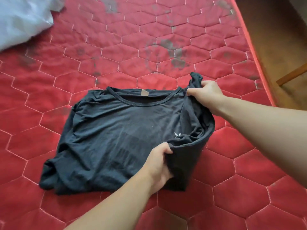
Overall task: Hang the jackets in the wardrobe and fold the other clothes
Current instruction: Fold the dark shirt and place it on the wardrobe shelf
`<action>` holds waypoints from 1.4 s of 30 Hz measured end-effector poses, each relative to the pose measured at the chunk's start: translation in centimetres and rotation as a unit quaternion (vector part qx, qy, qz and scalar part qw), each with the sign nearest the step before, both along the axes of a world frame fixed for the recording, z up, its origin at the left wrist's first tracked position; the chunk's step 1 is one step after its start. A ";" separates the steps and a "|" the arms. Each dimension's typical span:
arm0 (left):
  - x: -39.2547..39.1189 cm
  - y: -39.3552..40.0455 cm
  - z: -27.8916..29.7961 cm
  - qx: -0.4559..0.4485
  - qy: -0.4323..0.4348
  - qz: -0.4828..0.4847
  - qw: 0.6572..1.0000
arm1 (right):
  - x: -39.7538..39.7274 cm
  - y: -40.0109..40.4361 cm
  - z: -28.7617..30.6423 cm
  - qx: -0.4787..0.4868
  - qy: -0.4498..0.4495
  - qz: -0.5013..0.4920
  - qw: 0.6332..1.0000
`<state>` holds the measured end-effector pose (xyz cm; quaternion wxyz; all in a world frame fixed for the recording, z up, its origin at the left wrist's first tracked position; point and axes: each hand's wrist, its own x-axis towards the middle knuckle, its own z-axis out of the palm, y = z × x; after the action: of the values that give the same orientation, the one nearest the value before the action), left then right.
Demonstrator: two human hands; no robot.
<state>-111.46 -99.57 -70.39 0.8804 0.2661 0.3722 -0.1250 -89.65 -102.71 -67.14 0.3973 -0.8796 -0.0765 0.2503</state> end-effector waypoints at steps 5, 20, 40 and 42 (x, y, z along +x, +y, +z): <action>-3.5 3.9 1.9 -0.070 -0.022 0.149 0.986 | -3.1 5.6 0.7 0.036 -0.032 -0.008 0.999; -16.6 13.0 1.8 -0.063 0.039 0.395 0.916 | -14.8 19.6 -0.3 0.004 -0.072 0.085 0.994; -21.2 19.2 -1.0 0.365 0.186 0.196 0.891 | -20.1 21.4 -4.0 -0.029 -0.185 0.306 0.934; -21.8 19.5 -1.6 0.430 0.188 0.149 0.871 | -21.0 20.8 -4.1 -0.081 -0.256 0.407 0.873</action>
<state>-133.28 -80.02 -71.94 0.6007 0.5313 0.5827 0.1320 -110.63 -81.89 -71.26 0.1547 -0.8329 -0.5062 0.1617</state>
